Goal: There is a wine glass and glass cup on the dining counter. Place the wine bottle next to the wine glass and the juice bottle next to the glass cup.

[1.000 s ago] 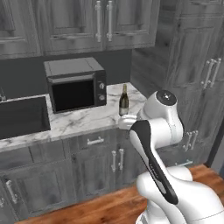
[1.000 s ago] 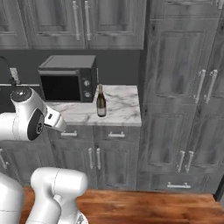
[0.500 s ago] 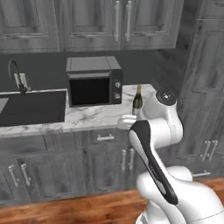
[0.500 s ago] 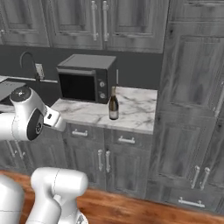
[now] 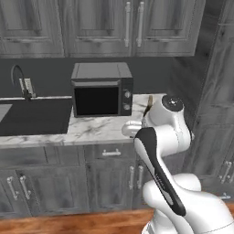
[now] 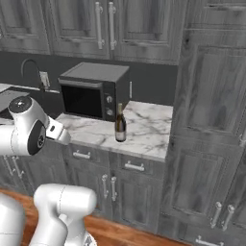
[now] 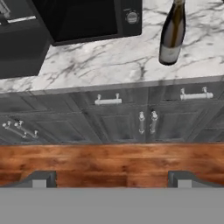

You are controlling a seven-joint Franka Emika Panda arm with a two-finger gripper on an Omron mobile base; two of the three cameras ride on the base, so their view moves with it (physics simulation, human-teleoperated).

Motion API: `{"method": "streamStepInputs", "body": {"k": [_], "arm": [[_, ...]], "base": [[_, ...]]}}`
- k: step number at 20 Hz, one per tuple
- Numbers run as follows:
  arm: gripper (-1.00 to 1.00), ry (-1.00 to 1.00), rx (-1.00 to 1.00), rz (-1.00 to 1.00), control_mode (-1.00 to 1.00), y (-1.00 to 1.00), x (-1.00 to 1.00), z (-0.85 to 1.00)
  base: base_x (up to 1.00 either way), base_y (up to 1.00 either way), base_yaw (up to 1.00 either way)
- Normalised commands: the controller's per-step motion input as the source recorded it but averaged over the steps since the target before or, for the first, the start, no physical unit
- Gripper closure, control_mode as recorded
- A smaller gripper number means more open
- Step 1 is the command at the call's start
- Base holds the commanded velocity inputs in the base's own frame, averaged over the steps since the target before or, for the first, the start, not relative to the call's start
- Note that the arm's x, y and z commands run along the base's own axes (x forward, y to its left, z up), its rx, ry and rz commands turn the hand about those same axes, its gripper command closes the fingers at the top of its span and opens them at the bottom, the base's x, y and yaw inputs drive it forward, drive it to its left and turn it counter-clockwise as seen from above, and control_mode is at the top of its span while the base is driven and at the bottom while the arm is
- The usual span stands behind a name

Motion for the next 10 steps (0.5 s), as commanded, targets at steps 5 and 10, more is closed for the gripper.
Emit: {"method": "streamStepInputs", "body": {"k": [5,10], "arm": [[-1.00,0.00,0.00,0.00,1.00,0.00,0.00,0.00],[-1.00,0.00,0.00,0.00,1.00,0.00,0.00,0.00]], "base": [[0.66,-0.27,0.02],[0.53,-0.21,0.00]]}}
